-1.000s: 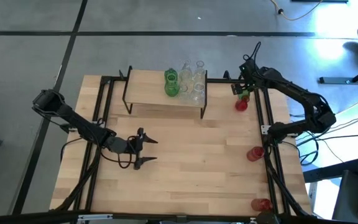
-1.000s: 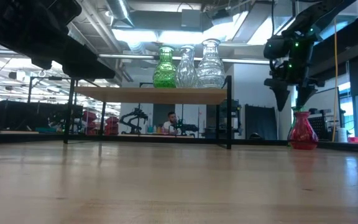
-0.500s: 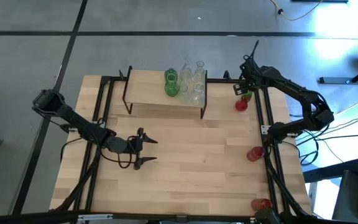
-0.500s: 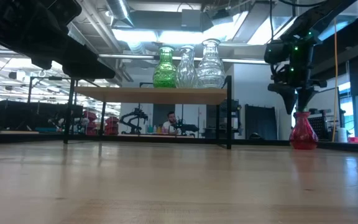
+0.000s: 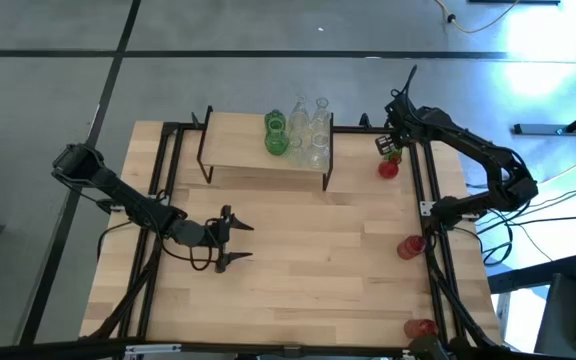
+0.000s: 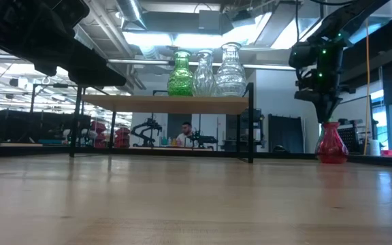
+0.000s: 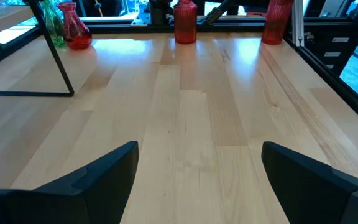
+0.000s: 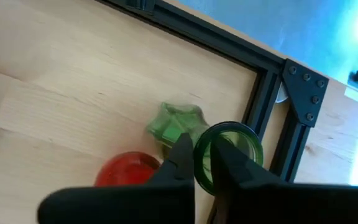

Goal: Sort vases onto shelf
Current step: Put the green vase aligned with the other green vases on the shelf

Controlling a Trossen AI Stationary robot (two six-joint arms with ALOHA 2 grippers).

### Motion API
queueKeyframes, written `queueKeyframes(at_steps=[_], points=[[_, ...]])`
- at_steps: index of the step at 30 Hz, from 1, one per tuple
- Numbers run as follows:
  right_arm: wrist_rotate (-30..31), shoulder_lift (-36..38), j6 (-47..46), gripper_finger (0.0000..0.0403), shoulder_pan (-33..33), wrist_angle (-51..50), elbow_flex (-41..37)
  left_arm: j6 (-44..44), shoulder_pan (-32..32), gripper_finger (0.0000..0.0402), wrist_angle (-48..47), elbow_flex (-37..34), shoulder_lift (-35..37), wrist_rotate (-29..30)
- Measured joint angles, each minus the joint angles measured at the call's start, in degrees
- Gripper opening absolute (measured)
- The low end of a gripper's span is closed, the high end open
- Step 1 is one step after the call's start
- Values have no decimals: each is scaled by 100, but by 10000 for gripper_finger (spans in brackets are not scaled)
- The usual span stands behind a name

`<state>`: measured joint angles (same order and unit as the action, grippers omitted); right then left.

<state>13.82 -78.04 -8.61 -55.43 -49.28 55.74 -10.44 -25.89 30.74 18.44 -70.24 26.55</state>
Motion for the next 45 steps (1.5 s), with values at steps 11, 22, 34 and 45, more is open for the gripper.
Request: queueKeyframes(at_steps=[11,22,34,45], points=[[101,-35,205,7,365,-12,239,2,0,336,-2,0,0,4],[-37,-22,286,2,1545,-130,799,2,0,336,-2,2,0,4],[0,-15,-141,3,3299,-811,809,2,0,336,-2,2,0,0],[-394,-11,-289,5,5410,-884,814,0,-2,336,138,2,0,-4]])
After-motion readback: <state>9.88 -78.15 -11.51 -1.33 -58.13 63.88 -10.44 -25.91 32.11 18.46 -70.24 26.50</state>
